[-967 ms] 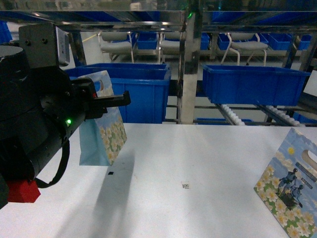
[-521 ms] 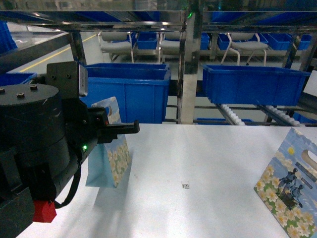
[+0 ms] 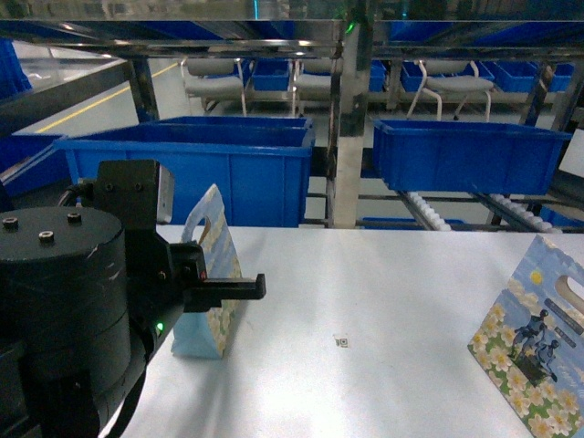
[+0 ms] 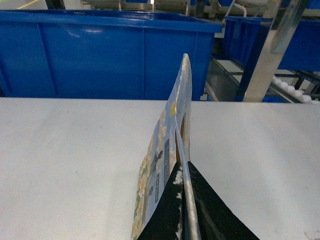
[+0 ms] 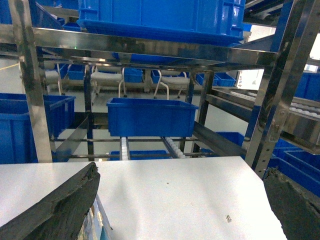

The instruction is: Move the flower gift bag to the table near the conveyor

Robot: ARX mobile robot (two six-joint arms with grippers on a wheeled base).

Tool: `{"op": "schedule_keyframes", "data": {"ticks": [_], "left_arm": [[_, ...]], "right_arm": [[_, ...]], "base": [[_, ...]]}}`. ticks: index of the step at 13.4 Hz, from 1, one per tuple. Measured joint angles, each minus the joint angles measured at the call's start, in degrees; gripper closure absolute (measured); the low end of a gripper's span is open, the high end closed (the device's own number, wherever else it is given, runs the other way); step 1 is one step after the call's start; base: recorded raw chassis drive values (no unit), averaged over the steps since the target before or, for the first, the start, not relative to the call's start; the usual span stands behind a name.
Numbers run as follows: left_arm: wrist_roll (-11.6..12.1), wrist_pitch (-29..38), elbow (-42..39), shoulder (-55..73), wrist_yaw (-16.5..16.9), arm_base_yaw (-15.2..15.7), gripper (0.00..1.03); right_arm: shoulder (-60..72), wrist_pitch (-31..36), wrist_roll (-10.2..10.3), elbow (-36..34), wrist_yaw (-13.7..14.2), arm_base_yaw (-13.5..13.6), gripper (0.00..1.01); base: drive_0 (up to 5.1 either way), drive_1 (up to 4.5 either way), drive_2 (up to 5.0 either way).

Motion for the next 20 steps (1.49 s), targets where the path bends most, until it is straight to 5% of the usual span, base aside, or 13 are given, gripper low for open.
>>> {"op": "schedule_keyframes", "data": {"ticks": [2, 3, 7, 12, 18, 19, 20], "left_arm": [[0.61, -0.26, -3.67, -2.58, -1.49, -2.43, 1.01], [1.84, -0.17, -6.01, -5.99, -3.15, -3.21, 0.73], [1.86, -0.24, -6.51, -6.05, -2.97, -2.45, 0.51], [1.86, -0.33, -6.51, -11.32, -1.86, -1.70, 0.03], [3.15, -0.28, -11.28, -27.80, -0.07, -1.53, 0.05], [4.52, -0.31, -13.60, -33.62, -0.04, -1.79, 0.05], [8.39, -6.51, -20.57, -49.57, -1.38, -4.09, 0.05]], "right_arm": [[0.00, 0.02, 0.00, 0.00, 0.00, 0.00, 0.03], [0.00, 0.02, 0.00, 0.00, 0.00, 0.00, 0.03], [0.00, 0.02, 0.00, 0.00, 0.00, 0.00, 0.03], [0.00, 0.00, 0.00, 0.00, 0.00, 0.00, 0.03], [0.00, 0.00, 0.00, 0.00, 0.00, 0.00, 0.03], [0.00, 0.00, 0.00, 0.00, 0.00, 0.00, 0.03], [0.00, 0.00, 0.00, 0.00, 0.00, 0.00, 0.03]], "base": [[0.0, 0.00, 0.0], [0.0, 0.00, 0.0], [0.0, 0.00, 0.0], [0.0, 0.00, 0.0], [0.0, 0.00, 0.0], [0.0, 0.00, 0.0], [0.0, 0.00, 0.0]]}}
